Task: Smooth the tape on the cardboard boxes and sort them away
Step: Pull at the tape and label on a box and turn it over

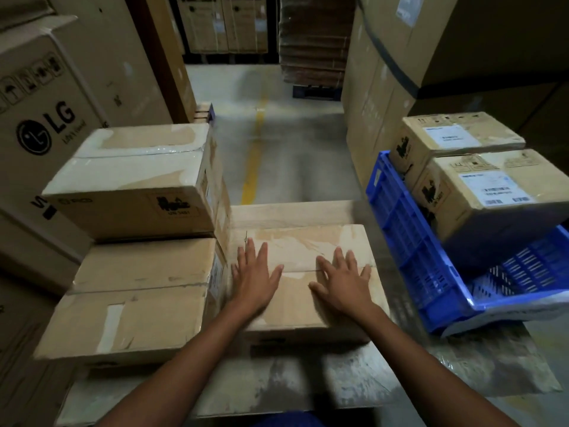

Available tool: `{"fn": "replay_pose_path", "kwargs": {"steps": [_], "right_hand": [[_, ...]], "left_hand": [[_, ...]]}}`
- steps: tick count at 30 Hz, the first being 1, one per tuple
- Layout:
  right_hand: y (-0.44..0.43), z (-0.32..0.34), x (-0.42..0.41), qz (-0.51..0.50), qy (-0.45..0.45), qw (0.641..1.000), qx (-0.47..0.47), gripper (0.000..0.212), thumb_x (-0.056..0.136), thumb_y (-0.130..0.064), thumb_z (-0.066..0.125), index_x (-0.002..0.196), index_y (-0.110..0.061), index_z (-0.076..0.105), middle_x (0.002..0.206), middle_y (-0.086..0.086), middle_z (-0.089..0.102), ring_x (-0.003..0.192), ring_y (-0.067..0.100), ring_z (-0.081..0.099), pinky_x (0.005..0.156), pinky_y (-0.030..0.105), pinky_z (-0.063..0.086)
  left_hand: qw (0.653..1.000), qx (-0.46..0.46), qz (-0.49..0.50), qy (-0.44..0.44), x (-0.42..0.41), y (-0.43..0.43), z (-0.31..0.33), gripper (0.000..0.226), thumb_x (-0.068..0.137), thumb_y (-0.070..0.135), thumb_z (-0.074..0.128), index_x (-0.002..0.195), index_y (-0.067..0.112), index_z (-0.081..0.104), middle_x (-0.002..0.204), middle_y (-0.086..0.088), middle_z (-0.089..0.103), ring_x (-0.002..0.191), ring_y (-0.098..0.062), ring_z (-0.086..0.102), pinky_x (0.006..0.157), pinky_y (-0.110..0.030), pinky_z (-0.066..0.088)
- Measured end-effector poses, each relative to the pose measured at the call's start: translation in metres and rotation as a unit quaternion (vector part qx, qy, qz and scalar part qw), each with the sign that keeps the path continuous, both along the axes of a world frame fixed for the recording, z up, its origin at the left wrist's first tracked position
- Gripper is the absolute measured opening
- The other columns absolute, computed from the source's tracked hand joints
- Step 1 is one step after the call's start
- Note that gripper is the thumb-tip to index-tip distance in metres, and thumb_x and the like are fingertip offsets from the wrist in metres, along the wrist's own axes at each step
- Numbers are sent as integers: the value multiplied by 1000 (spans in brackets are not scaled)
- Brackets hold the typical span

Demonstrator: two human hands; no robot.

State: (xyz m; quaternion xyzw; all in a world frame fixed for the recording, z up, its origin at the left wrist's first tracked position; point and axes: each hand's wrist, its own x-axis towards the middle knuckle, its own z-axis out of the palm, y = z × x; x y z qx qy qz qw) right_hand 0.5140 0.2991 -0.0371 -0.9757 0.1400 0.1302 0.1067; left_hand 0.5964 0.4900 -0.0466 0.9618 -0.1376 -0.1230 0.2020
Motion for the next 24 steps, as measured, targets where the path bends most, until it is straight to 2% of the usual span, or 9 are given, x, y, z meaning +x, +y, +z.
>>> {"fn": "replay_pose_path", "kwargs": {"steps": [4, 7, 9, 12, 15, 17, 20, 22, 24], "right_hand": [[-18, -6, 4, -102, -41, 994, 4, 71, 94, -70, 40, 155, -37, 22, 168, 15, -6, 153, 43, -8, 115, 71, 5], [-23, -7, 8, -192, -51, 979, 52, 79, 91, -72, 46, 156, -32, 22, 167, 17, -5, 151, 47, 6, 116, 65, 17], [-23, -2, 17, -243, -67, 963, 91, 79, 91, -69, 52, 154, -28, 30, 167, 16, 7, 147, 46, 21, 114, 63, 26], [-24, 7, 27, -297, -105, 940, 133, 80, 89, -65, 57, 154, -27, 32, 164, 14, 21, 143, 44, 29, 112, 61, 31], [-21, 15, 29, -320, -171, 925, 116, 88, 88, -63, 62, 157, -24, 23, 161, 17, 24, 142, 43, 30, 109, 61, 32], [-20, 25, 30, -361, -226, 899, 106, 96, 87, -65, 61, 160, -25, 13, 156, 20, 28, 139, 42, 32, 106, 60, 34], [-24, 41, 36, -403, -301, 848, 165, 95, 88, -68, 58, 159, -26, 11, 148, 21, 32, 133, 40, 33, 101, 58, 38], [-26, 46, 38, -405, -348, 820, 208, 86, 88, -65, 61, 154, -24, 23, 143, 19, 33, 130, 38, 35, 98, 55, 42], [-26, 47, 38, -413, -378, 788, 254, 74, 89, -63, 61, 142, -20, 34, 140, 18, 35, 126, 36, 39, 94, 50, 46]], "left_hand": [[990, -76, 95, 64, 22, -4, 2, 76, 100, 45, 52, 159, 19, 12, 167, -12, 7, 148, -38, 22, 115, -48, 29], [982, -117, 131, 66, 21, -7, 2, 78, 98, 41, 55, 159, 20, 12, 160, -11, 25, 137, -36, 41, 105, -42, 39], [976, -137, 156, 71, 24, -9, 4, 79, 97, 41, 57, 159, 21, 12, 159, -10, 29, 136, -35, 43, 103, -42, 41], [966, -175, 171, 79, 26, -11, 8, 81, 96, 41, 58, 160, 23, 11, 161, -9, 28, 139, -35, 40, 105, -41, 40], [961, -202, 183, 44, 29, -11, 22, 86, 95, 44, 61, 160, 26, 7, 163, -9, 21, 142, -35, 35, 107, -42, 37], [948, -243, 205, 22, 35, -13, 37, 88, 94, 47, 62, 160, 27, 7, 164, -11, 18, 145, -34, 30, 111, -41, 33], [927, -300, 224, -17, 47, -13, 57, 79, 95, 51, 59, 158, 23, 23, 159, -13, 27, 142, -30, 34, 107, -35, 33], [913, -333, 232, -42, 54, -11, 62, 65, 95, 53, 58, 149, 22, 41, 148, -11, 43, 132, -30, 45, 94, -28, 35], [895, -367, 249, -52, 57, -9, 59, 52, 94, 52, 60, 134, 22, 51, 137, -10, 51, 122, -28, 51, 87, -27, 36]]}}
